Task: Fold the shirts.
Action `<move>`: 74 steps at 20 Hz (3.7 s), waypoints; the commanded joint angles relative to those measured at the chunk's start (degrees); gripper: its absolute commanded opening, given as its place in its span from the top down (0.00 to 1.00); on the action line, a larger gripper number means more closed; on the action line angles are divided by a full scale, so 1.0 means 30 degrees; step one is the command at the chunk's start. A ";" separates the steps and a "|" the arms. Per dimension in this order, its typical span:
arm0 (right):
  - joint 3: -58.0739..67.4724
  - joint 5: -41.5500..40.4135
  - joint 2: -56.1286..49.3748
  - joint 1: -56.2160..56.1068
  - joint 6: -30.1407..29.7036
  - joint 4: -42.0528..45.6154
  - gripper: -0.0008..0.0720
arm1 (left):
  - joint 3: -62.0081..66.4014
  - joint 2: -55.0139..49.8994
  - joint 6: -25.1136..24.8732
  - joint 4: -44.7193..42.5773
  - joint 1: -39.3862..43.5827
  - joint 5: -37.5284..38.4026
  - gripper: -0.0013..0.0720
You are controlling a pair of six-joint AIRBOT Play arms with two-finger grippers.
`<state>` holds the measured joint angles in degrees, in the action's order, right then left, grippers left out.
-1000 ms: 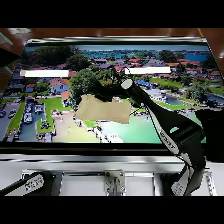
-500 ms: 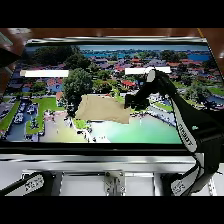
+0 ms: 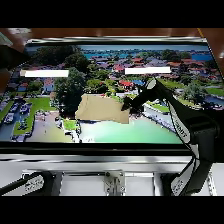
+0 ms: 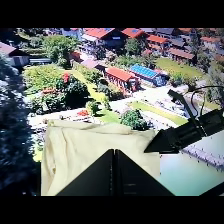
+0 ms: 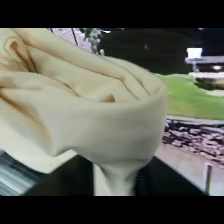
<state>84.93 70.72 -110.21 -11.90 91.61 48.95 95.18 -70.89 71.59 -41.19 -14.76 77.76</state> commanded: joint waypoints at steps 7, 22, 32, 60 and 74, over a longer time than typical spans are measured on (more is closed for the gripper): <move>0.1770 0.3555 0.3169 0.3934 -0.4517 -0.1880 0.90 | 0.0007 -0.0066 0.0729 0.0058 0.2266 -0.0911 0.92; 0.2266 0.4809 1.2131 2.1296 -0.3636 0.7388 0.90 | 0.0007 -0.0036 0.1428 0.0080 0.3424 0.1399 0.92; 0.2266 -0.1982 1.0965 2.2775 -0.5275 0.1741 0.90 | 0.0007 0.0000 0.2601 0.0073 0.5311 0.2127 0.92; -0.3861 0.7781 1.0069 2.6090 -0.1668 1.4732 0.90 | 0.0007 -0.0189 0.2805 -0.0080 0.5370 0.1086 0.92; -0.0627 0.3162 1.1140 2.6039 -0.2812 1.1905 0.07 | 0.0007 -0.0306 0.2863 -0.0787 0.5391 0.0073 0.92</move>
<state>77.28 81.65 -78.72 66.22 84.93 91.50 95.18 -71.66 80.16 -41.82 1.37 78.91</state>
